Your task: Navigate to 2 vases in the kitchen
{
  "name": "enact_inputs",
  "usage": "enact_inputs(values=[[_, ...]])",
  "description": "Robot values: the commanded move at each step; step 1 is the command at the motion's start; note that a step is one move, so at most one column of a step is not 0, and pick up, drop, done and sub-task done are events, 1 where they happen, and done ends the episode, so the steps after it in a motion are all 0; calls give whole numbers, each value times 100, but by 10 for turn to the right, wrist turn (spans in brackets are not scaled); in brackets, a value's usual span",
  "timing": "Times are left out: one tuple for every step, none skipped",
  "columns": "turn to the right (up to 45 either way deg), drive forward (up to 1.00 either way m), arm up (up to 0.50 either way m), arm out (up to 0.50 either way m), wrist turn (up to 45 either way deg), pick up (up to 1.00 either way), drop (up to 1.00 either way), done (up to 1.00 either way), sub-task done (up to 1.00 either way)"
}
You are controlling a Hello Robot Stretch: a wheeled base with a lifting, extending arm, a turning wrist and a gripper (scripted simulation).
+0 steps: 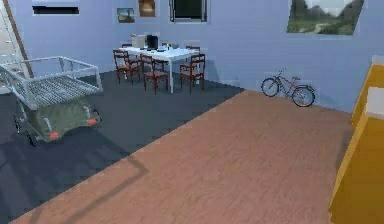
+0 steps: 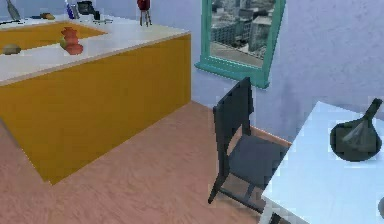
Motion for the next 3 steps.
enact_inputs(values=[[-120,0,0,0,0,0,0,0,0],[0,5,0,0,0,0,0,0,0],[450,0,0,0,0,0,0,0,0]])
